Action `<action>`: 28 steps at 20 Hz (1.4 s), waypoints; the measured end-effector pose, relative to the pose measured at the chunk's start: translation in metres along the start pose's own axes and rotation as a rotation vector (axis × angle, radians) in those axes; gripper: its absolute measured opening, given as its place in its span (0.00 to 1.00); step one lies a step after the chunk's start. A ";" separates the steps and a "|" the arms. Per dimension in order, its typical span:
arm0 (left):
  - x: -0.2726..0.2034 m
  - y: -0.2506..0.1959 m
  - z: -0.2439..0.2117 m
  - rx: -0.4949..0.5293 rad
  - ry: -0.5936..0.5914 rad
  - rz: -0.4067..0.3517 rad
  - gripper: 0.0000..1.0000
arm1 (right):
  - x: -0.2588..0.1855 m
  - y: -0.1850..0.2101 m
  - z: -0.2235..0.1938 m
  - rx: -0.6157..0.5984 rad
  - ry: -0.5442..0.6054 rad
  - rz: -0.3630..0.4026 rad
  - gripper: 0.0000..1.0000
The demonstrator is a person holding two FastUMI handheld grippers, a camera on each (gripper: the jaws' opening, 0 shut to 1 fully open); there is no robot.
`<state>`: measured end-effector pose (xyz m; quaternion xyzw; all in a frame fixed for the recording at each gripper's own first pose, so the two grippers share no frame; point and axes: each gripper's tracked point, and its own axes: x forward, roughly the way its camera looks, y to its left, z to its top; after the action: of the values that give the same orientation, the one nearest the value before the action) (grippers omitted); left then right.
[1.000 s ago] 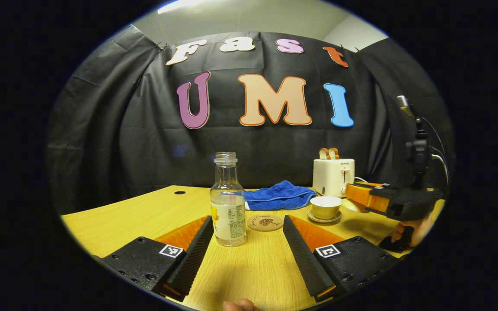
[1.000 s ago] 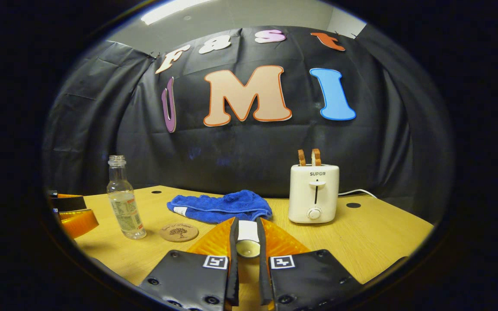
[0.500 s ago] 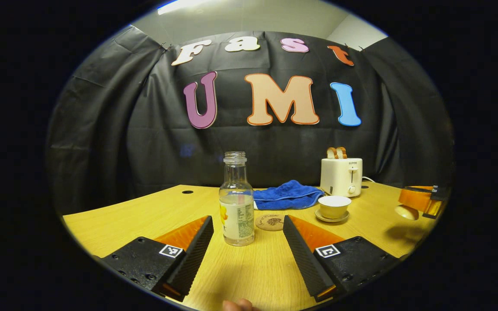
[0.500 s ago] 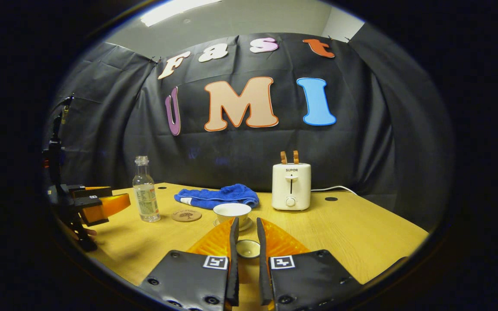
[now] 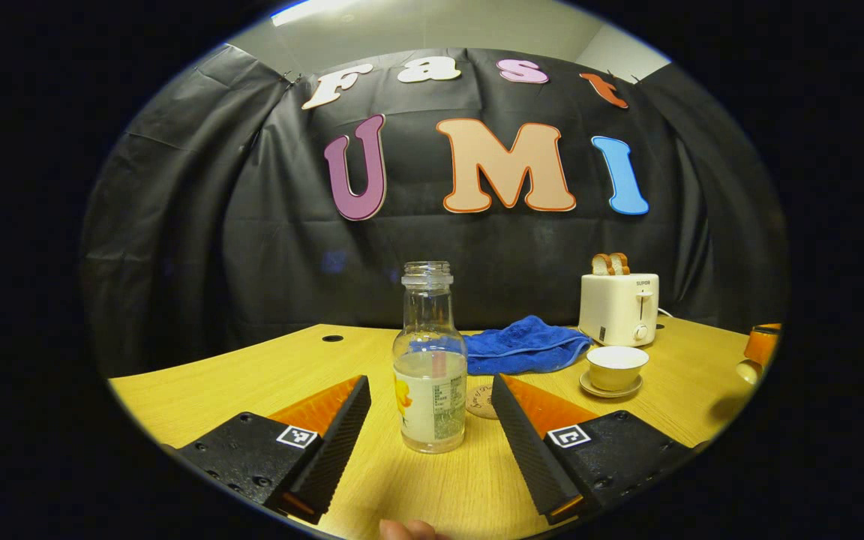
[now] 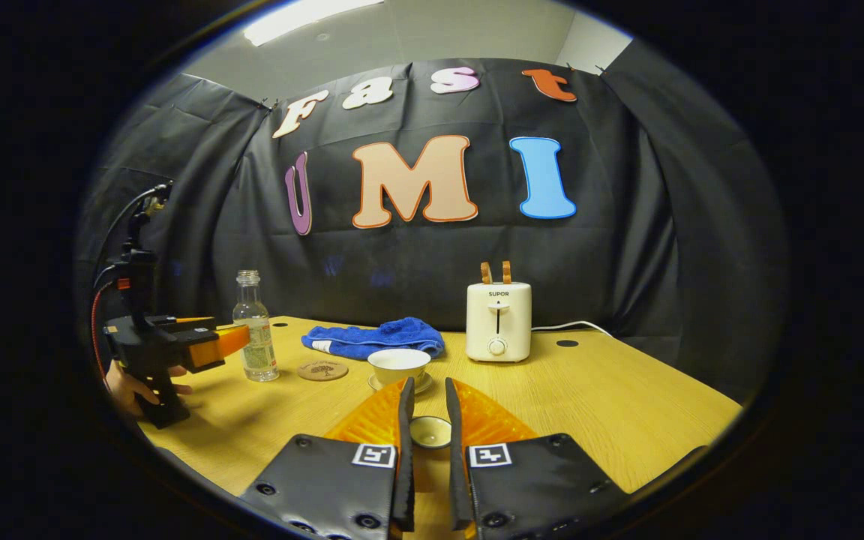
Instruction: Open the teacup lid with one hand, grasp the water bottle and pour water into the teacup with the other hand; after pouring, place the water bottle on the coaster and then close the teacup lid.
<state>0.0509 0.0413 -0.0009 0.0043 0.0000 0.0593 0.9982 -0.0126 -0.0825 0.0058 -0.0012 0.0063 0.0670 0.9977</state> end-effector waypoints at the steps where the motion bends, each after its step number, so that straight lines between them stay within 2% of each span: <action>1: 0.006 0.000 -0.001 0.002 0.001 -0.003 0.95 | 0.000 0.000 0.000 0.000 0.001 0.001 0.22; 16: 0.062 -0.004 -0.001 -0.001 -0.007 -0.031 0.94 | -0.001 0.000 0.000 -0.001 0.001 0.000 0.21; 18: 0.067 -0.003 -0.003 -0.002 -0.004 -0.035 0.73 | -0.001 0.001 0.001 0.000 -0.003 0.004 0.21; 23: 0.068 -0.011 -0.002 0.006 -0.001 -0.069 0.70 | -0.001 0.000 0.000 0.000 -0.001 -0.001 0.22; 26: 0.076 -0.020 -0.003 0.134 0.003 -0.085 0.69 | -0.001 -0.002 0.001 0.001 -0.003 -0.004 0.22; 28: 0.085 -0.026 -0.003 0.269 0.008 -0.087 0.68 | -0.001 -0.004 0.001 0.001 -0.003 -0.010 0.21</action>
<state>0.1383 0.0256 -0.0046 0.1378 0.0122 0.0156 0.9903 -0.0127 -0.0864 0.0065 -0.0006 0.0049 0.0621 0.9981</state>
